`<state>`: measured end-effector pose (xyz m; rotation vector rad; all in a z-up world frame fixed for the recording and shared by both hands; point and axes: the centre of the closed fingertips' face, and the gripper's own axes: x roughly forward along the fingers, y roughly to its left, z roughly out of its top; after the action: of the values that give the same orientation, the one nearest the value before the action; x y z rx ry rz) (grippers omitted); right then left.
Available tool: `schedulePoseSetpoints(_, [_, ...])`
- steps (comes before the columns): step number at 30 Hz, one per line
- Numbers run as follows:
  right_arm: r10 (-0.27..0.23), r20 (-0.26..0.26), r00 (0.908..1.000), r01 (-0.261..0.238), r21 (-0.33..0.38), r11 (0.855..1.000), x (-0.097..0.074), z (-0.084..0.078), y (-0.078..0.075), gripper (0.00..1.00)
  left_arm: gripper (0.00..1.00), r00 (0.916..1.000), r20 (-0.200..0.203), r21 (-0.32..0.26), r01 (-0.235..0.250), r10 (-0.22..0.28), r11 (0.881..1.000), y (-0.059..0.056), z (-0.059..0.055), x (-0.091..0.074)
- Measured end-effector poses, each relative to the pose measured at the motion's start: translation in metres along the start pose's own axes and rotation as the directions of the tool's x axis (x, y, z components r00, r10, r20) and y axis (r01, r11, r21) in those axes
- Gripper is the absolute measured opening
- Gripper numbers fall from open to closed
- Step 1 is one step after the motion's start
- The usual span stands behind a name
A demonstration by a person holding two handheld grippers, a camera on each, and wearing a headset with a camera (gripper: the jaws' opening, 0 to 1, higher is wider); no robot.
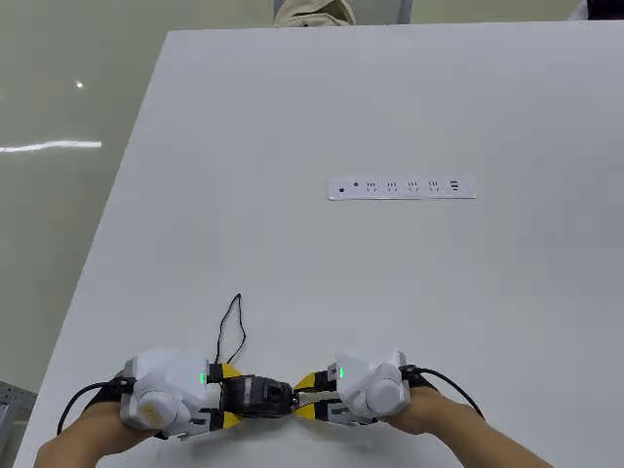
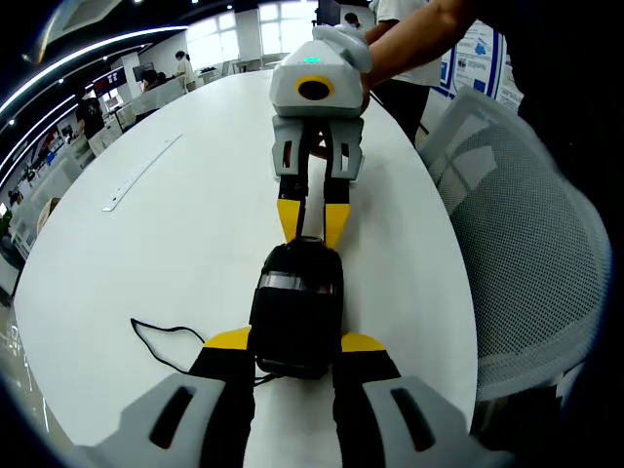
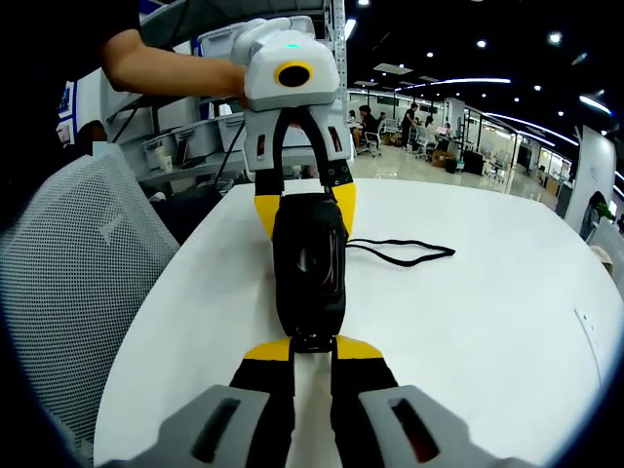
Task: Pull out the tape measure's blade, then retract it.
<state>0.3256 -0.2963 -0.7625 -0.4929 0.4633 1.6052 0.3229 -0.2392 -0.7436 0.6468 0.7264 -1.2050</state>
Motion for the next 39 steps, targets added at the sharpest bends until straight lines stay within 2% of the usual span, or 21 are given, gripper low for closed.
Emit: schedulePoseSetpoints(39, [0.015,-0.019,0.9997,-0.015,0.004,1.000,-0.019,-0.011,0.000,0.10,0.26,1.0000,0.002,0.000,-0.003,0.003,1.000,-0.001,0.000,0.001])
